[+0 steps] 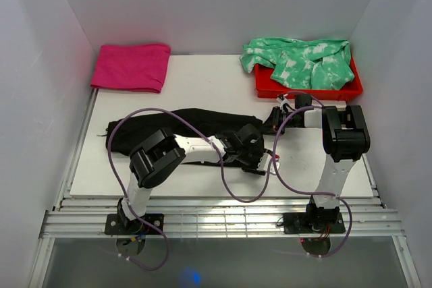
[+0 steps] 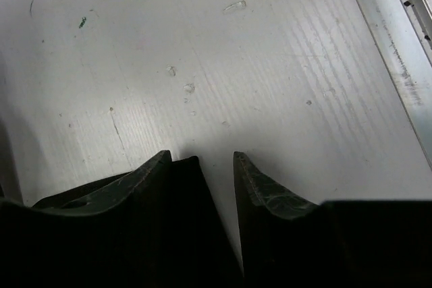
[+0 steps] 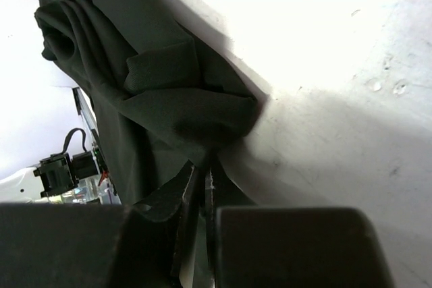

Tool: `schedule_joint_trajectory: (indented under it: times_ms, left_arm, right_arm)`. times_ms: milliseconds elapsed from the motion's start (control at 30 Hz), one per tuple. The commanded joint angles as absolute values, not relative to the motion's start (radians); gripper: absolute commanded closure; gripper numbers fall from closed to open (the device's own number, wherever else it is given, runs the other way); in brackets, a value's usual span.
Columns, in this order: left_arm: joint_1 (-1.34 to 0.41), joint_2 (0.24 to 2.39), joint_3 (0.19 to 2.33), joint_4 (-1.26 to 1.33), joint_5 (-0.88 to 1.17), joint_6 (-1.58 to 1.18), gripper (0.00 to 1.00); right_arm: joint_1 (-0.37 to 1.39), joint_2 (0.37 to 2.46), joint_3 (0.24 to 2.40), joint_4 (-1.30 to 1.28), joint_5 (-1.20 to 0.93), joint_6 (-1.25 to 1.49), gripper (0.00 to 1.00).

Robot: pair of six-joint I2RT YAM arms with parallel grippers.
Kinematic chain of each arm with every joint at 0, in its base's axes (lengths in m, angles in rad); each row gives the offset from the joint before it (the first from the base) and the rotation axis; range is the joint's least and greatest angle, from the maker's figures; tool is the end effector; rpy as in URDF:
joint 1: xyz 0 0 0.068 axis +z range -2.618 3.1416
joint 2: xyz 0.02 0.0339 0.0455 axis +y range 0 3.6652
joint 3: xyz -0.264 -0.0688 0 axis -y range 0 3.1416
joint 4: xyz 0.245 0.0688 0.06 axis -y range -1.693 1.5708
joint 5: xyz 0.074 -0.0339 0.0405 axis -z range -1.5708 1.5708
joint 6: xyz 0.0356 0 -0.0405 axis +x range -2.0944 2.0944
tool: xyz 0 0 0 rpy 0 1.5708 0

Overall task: Fold and stack the trousers
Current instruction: Fold the trousers

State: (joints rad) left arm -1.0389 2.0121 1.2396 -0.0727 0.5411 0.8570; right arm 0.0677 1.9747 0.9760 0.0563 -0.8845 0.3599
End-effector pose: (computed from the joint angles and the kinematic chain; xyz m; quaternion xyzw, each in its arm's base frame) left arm 0.1969 -0.3708 0.1460 0.7871 0.4485 -0.2799 0.3179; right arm 0.3609 0.0521 0.1046 -0.0057 0.8696 0.4570 0.1866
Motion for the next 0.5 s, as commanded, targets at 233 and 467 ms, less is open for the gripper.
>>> schedule_joint_trajectory:
  times_ms: [233,467]
  left_arm:
    - [-1.075,1.817,1.108,-0.081,0.494,0.821,0.37]
    - [-1.072,1.816,1.138,-0.075,0.404,0.86,0.32]
  right_arm:
    - [0.074,1.936,0.971,0.078,-0.882,0.359,0.92]
    - [0.074,1.93,0.956,0.089,-0.881,0.365,0.92]
